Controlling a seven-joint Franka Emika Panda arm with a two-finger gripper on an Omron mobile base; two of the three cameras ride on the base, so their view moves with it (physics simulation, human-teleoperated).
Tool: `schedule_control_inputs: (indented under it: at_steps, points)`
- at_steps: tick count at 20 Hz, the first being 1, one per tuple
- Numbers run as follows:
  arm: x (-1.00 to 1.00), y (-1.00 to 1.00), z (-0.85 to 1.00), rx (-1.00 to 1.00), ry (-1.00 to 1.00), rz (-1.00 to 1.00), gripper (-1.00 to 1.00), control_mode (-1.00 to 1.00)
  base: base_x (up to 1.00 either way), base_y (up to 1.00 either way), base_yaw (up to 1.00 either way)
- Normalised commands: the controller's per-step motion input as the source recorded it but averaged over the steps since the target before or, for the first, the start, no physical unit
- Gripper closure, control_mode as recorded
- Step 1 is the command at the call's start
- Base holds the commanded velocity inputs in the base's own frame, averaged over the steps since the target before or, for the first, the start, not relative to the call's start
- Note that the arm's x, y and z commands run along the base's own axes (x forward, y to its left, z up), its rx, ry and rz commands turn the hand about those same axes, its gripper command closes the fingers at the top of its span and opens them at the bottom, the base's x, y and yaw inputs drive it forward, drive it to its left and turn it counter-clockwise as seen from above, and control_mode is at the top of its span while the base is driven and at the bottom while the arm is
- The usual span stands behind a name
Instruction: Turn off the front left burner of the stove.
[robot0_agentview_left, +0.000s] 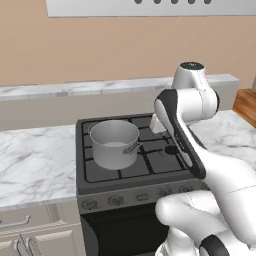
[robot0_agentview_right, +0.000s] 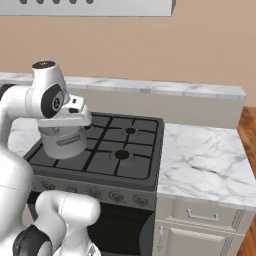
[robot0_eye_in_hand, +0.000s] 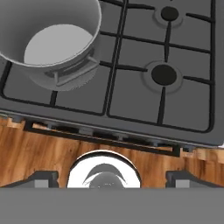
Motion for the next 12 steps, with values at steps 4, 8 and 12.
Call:
schedule_control_inputs:
  at_steps: [4, 8, 12]
  points:
    - [-0.83, 0.33, -0.25, -0.05, -0.07, 0.12, -1.00, -1.00, 0.00, 0.00, 0.00]
    - [-0.58, 0.26, -0.20, -0.01, -0.02, 0.10, -1.00, -1.00, 0.00, 0.00, 0.00]
    - [-0.56, 0.20, -0.26, 0.00, 0.00, 0.10, -1.00, -1.00, 0.00, 0.00, 0.00]
